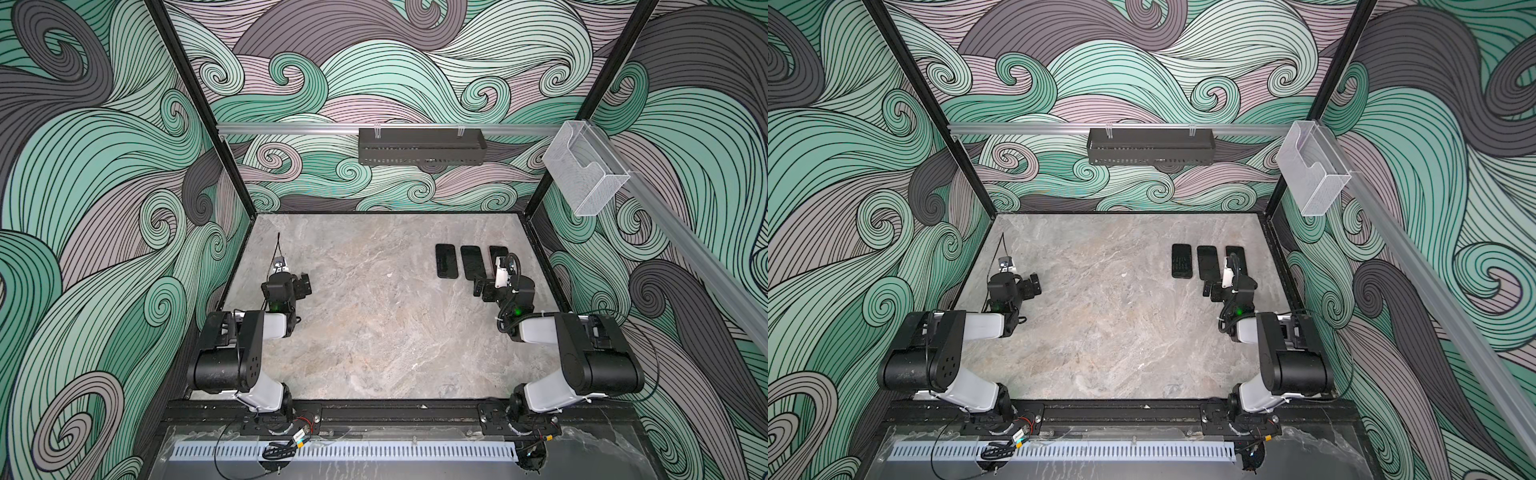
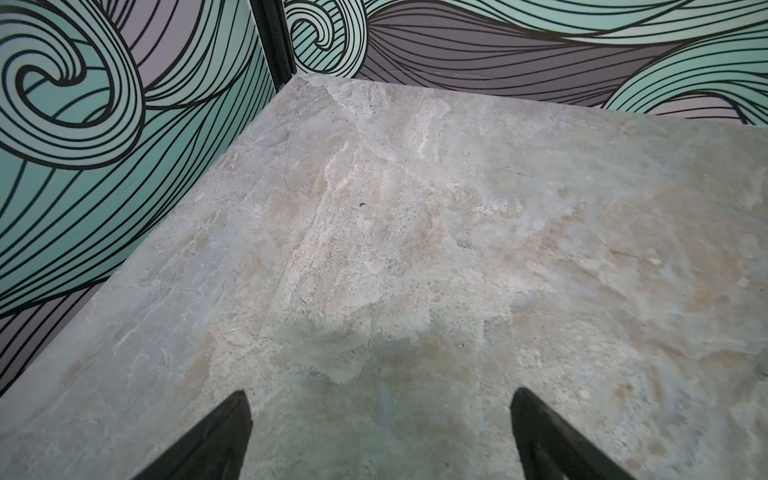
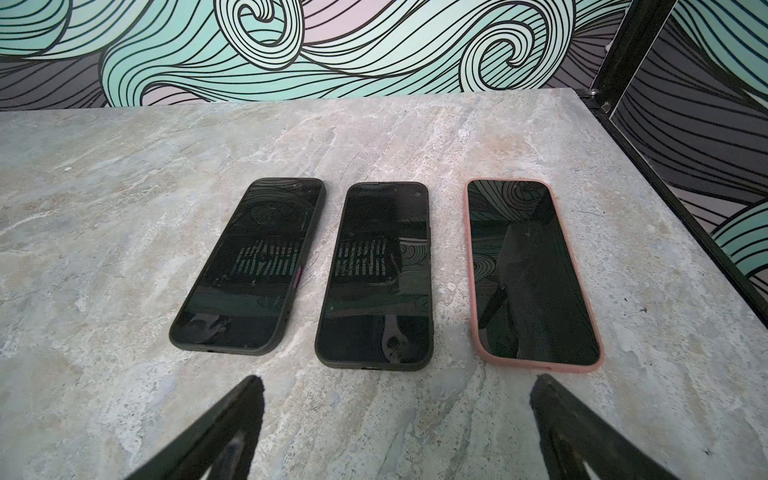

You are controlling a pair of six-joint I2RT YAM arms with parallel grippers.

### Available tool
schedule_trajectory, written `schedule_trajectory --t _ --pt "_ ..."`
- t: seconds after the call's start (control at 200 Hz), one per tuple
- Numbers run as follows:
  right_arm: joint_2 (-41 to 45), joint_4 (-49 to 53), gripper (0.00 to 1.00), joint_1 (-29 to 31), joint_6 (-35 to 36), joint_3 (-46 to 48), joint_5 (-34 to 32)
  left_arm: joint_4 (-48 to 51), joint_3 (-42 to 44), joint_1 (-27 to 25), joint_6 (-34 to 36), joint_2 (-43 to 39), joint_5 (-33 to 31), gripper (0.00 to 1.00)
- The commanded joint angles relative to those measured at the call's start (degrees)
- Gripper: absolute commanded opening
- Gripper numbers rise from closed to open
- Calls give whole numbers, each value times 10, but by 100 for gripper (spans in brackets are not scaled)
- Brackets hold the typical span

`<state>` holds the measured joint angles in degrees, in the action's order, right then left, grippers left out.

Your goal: Put the phone into the phone case

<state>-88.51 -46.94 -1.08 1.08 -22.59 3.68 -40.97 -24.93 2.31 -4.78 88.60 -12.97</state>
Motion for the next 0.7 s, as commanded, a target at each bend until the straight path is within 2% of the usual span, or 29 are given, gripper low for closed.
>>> schedule_trajectory --t 0.0,0.695 --pt "5 -11 99 4 5 -7 -7 19 -16 3 -8 -12 4 99" --pt "5 -9 99 6 6 -8 -10 21 -15 3 -8 -13 3 99"
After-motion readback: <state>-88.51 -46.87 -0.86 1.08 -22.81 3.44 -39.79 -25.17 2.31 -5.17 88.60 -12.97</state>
